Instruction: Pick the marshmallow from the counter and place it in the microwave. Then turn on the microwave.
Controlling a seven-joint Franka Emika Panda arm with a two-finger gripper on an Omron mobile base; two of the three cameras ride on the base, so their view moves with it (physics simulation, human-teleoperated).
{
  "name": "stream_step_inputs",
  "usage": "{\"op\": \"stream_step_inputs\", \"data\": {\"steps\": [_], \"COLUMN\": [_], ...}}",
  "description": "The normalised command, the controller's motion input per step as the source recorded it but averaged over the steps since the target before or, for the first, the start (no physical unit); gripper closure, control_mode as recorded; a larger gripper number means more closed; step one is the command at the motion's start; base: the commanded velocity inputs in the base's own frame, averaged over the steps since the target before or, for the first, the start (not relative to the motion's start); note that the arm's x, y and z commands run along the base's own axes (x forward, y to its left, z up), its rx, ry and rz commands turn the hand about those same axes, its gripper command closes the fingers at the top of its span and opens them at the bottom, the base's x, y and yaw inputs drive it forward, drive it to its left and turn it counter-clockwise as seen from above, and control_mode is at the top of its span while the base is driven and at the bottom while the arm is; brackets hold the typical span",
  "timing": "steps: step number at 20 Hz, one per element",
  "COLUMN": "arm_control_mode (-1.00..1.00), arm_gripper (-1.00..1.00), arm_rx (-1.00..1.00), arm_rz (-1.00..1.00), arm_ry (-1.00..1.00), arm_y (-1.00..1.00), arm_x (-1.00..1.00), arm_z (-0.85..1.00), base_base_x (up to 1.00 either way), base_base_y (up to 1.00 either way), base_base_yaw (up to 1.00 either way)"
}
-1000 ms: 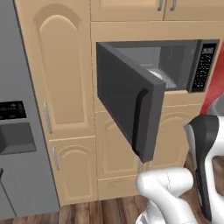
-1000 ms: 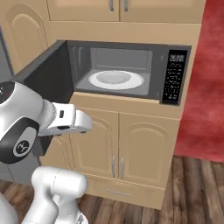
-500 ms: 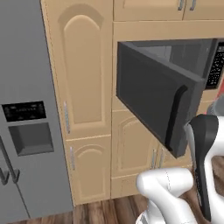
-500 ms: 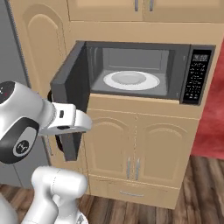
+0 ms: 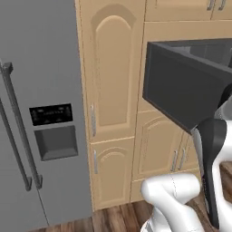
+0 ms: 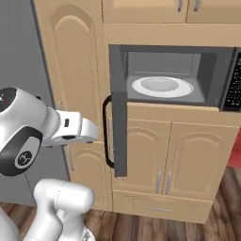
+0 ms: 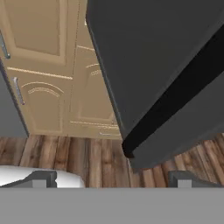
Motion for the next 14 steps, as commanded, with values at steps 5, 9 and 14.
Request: {"op": "stream_step_inputs", "data": {"steps": [5,9,14], "arm_control_mode": [1.0,1.0,1.0], "arm_gripper": [-1.0,-1.0,-1.0], "arm_rx": [0.0,0.0,0.0], "arm_rz": [0.0,0.0,0.0], "arm_ry": [0.0,0.0,0.0], "arm_y": [0.0,0.0,0.0], "arm_x": [0.0,0.0,0.0], "arm_z": [0.0,0.0,0.0], "base_base_x": [-0.23,-0.25,-0.25], "base_base_y": [0.72,0.81,0.84], "base_base_yaw": [-0.12,-0.12,-0.12]}}
